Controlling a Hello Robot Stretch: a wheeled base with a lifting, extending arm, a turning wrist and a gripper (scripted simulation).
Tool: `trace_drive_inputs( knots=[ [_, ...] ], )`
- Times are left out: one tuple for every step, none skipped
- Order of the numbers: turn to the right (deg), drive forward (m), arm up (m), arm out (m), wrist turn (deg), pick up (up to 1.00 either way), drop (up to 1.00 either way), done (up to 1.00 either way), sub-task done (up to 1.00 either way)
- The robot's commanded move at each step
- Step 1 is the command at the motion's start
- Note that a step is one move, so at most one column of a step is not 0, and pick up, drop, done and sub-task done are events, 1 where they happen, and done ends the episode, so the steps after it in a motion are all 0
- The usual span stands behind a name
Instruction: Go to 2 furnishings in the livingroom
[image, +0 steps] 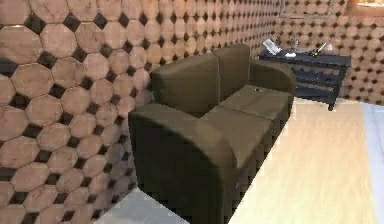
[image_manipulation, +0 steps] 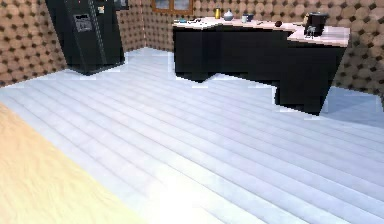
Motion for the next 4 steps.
trace_drive_inputs(
  knots=[
    [0.0, 0.15, 0.00, 0.00, 0.0, 0.00, 0.00, 0.00, 0.00],
    [12.0, 0.00, 0.00, 0.00, 0.0, 0.00, 0.00, 0.00, 0.00],
    [0.0, 0.00, 0.00, 0.00, 0.0, 0.00, 0.00, 0.00, 1.00],
    [45.0, 0.00, 0.00, 0.00, 0.0, 0.00, 0.00, 0.00, 0.00]
  ],
)
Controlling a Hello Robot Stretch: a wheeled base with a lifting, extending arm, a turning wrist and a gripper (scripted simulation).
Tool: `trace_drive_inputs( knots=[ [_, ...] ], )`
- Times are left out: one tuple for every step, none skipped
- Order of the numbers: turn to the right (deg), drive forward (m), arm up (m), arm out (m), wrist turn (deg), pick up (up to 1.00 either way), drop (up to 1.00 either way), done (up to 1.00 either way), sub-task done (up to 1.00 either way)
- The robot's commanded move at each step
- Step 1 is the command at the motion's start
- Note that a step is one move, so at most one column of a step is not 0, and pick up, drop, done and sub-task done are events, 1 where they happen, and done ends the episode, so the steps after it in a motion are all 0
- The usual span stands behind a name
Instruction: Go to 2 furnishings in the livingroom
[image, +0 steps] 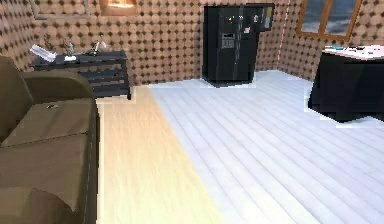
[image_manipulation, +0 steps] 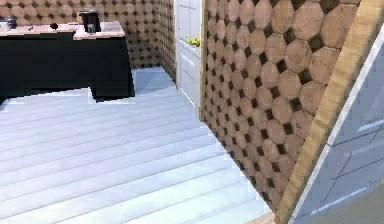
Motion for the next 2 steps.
trace_drive_inputs(
  knots=[
    [9.0, 0.00, 0.00, 0.00, 0.0, 0.00, 0.00, 0.00, 0.00],
    [0.0, 0.60, 0.00, 0.00, 0.0, 0.00, 0.00, 0.00, 0.00]
  ],
)
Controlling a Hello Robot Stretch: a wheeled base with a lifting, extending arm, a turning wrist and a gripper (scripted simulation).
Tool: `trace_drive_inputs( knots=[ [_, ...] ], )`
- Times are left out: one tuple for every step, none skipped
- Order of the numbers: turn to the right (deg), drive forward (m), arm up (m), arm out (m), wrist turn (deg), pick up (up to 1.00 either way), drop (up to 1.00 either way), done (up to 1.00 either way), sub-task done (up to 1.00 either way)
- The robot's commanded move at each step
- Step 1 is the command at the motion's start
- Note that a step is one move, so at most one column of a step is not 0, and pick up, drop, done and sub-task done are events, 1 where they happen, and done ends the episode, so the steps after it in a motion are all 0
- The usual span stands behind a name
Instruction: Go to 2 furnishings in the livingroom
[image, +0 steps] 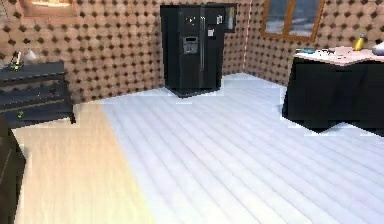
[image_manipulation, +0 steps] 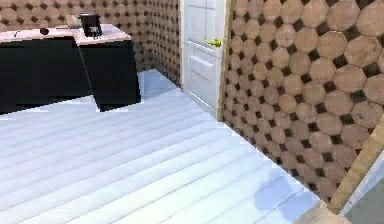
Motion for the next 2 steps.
trace_drive_inputs(
  knots=[
    [-30.0, 0.00, 0.00, 0.00, 0.0, 0.00, 0.00, 0.00, 0.00],
    [0.0, 1.00, 0.00, 0.00, 0.0, 0.00, 0.00, 0.00, 0.00]
  ],
)
